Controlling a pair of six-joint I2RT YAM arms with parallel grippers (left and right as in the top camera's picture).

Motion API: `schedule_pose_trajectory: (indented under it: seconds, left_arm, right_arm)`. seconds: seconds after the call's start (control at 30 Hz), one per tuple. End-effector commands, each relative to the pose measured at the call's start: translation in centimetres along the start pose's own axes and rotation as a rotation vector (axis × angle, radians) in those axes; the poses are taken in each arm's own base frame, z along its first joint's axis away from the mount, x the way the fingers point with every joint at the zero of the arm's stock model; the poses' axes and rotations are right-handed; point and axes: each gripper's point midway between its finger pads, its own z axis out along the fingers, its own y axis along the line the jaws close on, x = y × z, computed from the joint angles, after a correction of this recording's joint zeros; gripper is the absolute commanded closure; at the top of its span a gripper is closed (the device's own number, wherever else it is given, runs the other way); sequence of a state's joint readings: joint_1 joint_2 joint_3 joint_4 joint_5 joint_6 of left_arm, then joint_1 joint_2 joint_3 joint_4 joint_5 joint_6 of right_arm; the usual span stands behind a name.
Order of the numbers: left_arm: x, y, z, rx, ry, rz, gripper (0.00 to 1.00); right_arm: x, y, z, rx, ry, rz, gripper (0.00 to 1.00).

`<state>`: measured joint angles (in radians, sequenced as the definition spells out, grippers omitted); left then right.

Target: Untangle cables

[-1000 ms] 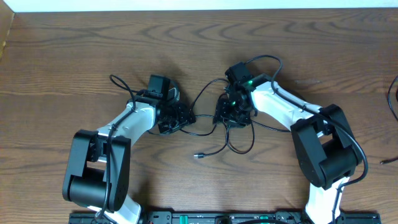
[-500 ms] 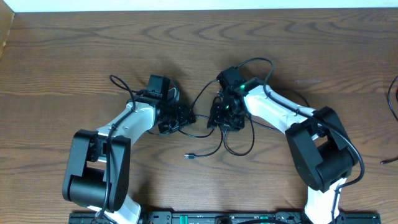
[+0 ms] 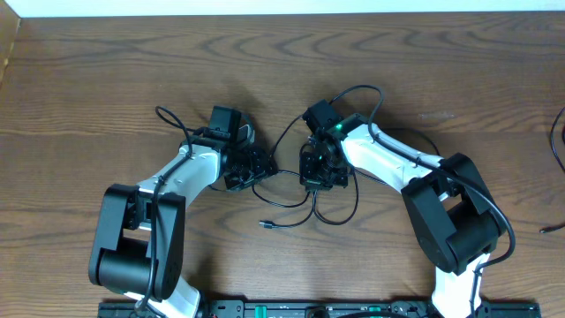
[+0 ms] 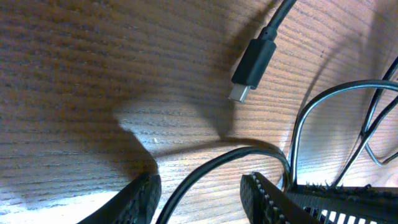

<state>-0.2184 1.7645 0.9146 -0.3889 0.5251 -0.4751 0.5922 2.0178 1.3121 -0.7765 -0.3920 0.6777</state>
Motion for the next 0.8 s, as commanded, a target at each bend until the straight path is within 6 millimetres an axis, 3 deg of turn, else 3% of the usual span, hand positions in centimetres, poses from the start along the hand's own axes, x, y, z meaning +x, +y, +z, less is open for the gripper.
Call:
schedule_pose_trajectory:
  seconds: [0.0, 0.23, 0.53, 0.63, 0.77]
  left_arm:
    - [1.8, 2.8, 1.5, -0.076, 0.057, -0.055, 0.52]
    - [1.8, 2.8, 1.5, -0.076, 0.057, -0.055, 0.52]
    - [1.6, 2.6, 1.4, -0.071, 0.052, -0.031, 0.52]
    - [1.1, 1.7, 0.5, -0.050, 0.017, 0.034, 0.47]
    - [-0.4, -1.1, -2.8, 0.013, -0.099, 0.125, 0.38]
  right_arm:
    - [-0.2, -0.9, 0.2, 0.022, -0.002, 0.014, 0.99]
    - [-2.0, -1.0, -1.6, -0.056, -0.034, -0.009, 0.99]
    - [-5.5, -4.2, -7.4, -0.121, -0.155, 0.023, 0.99]
    - [-6.4, -5.5, -10.0, -0.136, -0.212, 0.030, 0.99]
    - [-6.8, -7.0, -13.2, -0.144, -0.282, 0.045, 0.99]
